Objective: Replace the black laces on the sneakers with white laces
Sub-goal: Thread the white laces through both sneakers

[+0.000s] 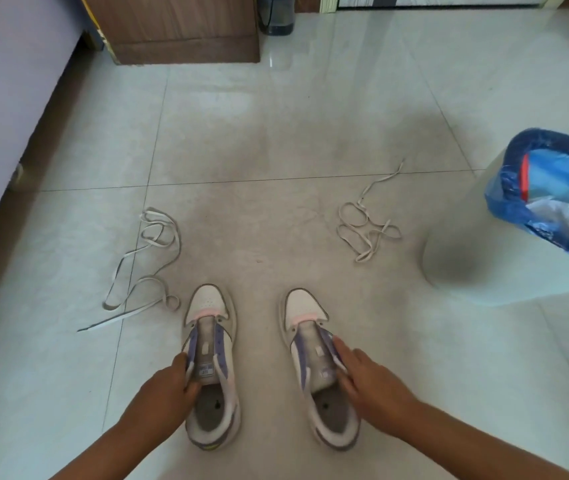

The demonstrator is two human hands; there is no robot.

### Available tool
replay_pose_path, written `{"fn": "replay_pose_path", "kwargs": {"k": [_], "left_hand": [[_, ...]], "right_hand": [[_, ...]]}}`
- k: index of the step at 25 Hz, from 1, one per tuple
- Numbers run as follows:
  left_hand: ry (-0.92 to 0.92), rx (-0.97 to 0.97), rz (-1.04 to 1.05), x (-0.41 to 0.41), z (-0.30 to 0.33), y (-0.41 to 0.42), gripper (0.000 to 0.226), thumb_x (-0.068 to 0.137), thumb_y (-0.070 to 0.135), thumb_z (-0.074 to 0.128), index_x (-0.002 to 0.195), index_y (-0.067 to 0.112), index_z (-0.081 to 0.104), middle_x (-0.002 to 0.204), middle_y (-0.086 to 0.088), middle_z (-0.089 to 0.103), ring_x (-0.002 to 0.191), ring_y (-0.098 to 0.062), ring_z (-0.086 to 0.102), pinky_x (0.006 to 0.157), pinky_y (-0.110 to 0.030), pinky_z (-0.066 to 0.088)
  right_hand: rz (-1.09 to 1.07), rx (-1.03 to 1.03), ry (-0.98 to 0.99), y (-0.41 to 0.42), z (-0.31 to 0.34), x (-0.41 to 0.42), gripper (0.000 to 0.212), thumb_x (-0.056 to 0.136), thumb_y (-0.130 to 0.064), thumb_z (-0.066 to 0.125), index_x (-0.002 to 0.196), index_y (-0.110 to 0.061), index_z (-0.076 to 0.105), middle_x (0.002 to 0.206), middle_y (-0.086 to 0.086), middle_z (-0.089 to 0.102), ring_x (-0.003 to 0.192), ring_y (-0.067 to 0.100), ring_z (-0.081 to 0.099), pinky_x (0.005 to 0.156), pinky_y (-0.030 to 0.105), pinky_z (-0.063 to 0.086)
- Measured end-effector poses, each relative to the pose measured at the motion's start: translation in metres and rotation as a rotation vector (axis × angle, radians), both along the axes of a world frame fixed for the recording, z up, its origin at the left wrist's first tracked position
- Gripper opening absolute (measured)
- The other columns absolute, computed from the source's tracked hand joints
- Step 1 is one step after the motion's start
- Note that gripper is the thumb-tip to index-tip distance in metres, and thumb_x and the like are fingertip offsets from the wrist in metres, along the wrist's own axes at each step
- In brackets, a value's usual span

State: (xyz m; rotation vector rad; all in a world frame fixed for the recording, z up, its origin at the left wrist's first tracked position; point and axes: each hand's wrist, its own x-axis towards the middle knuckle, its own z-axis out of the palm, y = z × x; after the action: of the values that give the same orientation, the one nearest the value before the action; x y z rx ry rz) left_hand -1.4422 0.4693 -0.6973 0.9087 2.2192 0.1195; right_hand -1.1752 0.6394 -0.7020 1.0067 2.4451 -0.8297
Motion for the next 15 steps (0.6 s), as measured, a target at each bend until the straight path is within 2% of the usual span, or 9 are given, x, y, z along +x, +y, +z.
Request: {"fn": "replay_pose_path", "kwargs": {"k": [2, 3, 4, 6, 7, 8, 11, 13, 15], "left_hand": [[0.039, -0.016, -0.028, 0.002, -0.001, 0.004, 0.023, 0.097, 0.039, 0.039, 0.111, 0.021, 0.040, 0.082, 0.006, 0.055, 0.068, -0.012, 0.056, 0.054, -0.021, 0.039], [0.057, -0.031, -0.043, 0.003, -0.002, 0.005, 0.021, 0.097, 0.038, 0.038, 0.110, 0.022, 0.038, 0.082, 0.006, 0.055, 0.068, -0.012, 0.055, 0.054, -0.022, 0.037], [0.075, -0.041, -0.057, 0.003, -0.002, 0.003, 0.019, 0.097, 0.035, 0.038, 0.111, 0.023, 0.037, 0.081, 0.007, 0.054, 0.068, -0.012, 0.054, 0.054, -0.023, 0.036], [0.109, -0.056, -0.079, 0.001, -0.003, -0.001, 0.018, 0.096, 0.033, 0.038, 0.112, 0.024, 0.035, 0.079, 0.008, 0.052, 0.066, -0.011, 0.052, 0.053, -0.023, 0.035], [0.117, -0.071, -0.089, 0.001, -0.004, -0.002, 0.017, 0.096, 0.034, 0.037, 0.111, 0.025, 0.035, 0.077, 0.009, 0.052, 0.065, -0.010, 0.052, 0.053, -0.023, 0.035], [0.119, -0.086, -0.092, 0.001, -0.004, -0.004, 0.017, 0.096, 0.034, 0.036, 0.111, 0.026, 0.035, 0.076, 0.010, 0.051, 0.065, -0.010, 0.052, 0.053, -0.023, 0.035], [0.115, -0.084, -0.070, 0.005, -0.001, -0.007, 0.022, 0.097, 0.036, 0.035, 0.117, 0.027, 0.034, 0.076, 0.010, 0.052, 0.067, -0.011, 0.053, 0.056, -0.025, 0.036], [0.145, -0.068, -0.074, 0.007, 0.002, -0.006, 0.037, 0.097, 0.039, 0.034, 0.132, 0.026, 0.029, 0.091, 0.008, 0.057, 0.078, -0.012, 0.056, 0.061, -0.024, 0.037], [0.225, -0.113, -0.112, 0.003, 0.011, -0.001, 0.055, 0.098, 0.047, 0.029, 0.145, 0.024, 0.014, 0.116, 0.003, 0.057, 0.096, -0.013, 0.060, 0.069, -0.023, 0.040]], "right_hand": [[-0.127, 0.131, 0.112, 0.045, -0.002, -0.015, 0.043, 0.098, -0.047, 0.030, 0.135, -0.028, 0.042, 0.119, 0.004, 0.051, 0.107, 0.028, 0.057, 0.081, 0.033, 0.043], [-0.212, 0.197, 0.163, 0.075, -0.006, -0.024, 0.036, 0.099, -0.042, 0.033, 0.126, -0.025, 0.050, 0.117, 0.007, 0.051, 0.106, 0.029, 0.057, 0.081, 0.033, 0.043], [-0.262, 0.236, 0.165, 0.106, -0.011, -0.033, 0.034, 0.100, -0.034, 0.035, 0.127, -0.022, 0.051, 0.123, 0.010, 0.050, 0.108, 0.030, 0.056, 0.082, 0.034, 0.043], [-0.208, 0.265, 0.004, 0.156, -0.024, -0.045, 0.048, 0.098, -0.017, 0.038, 0.145, -0.021, 0.032, 0.149, 0.009, 0.030, 0.122, 0.028, 0.048, 0.091, 0.036, 0.043], [-0.154, 0.261, -0.089, 0.170, -0.032, -0.047, 0.055, 0.096, -0.010, 0.038, 0.148, -0.023, 0.026, 0.154, 0.006, 0.022, 0.125, 0.028, 0.044, 0.094, 0.038, 0.043], [-0.102, 0.284, -0.164, 0.177, -0.040, -0.047, 0.054, 0.095, -0.007, 0.038, 0.146, -0.021, 0.028, 0.152, 0.007, 0.025, 0.124, 0.028, 0.043, 0.094, 0.039, 0.043], [-0.102, 0.482, -0.185, 0.176, -0.052, -0.037, 0.026, 0.098, -0.008, 0.035, 0.120, -0.009, 0.048, 0.120, 0.012, 0.053, 0.104, 0.028, 0.054, 0.079, 0.038, 0.046], [-0.376, 0.533, 0.029, 0.175, -0.045, -0.027, 0.021, 0.100, -0.015, 0.035, 0.105, -0.005, 0.053, 0.101, 0.016, 0.062, 0.090, 0.032, 0.060, 0.068, 0.036, 0.043], [-0.728, 0.427, 0.310, 0.175, -0.022, -0.016, 0.025, 0.100, -0.019, 0.040, 0.094, 0.000, 0.056, 0.086, 0.021, 0.063, 0.080, 0.037, 0.061, 0.065, 0.037, 0.044]]}}
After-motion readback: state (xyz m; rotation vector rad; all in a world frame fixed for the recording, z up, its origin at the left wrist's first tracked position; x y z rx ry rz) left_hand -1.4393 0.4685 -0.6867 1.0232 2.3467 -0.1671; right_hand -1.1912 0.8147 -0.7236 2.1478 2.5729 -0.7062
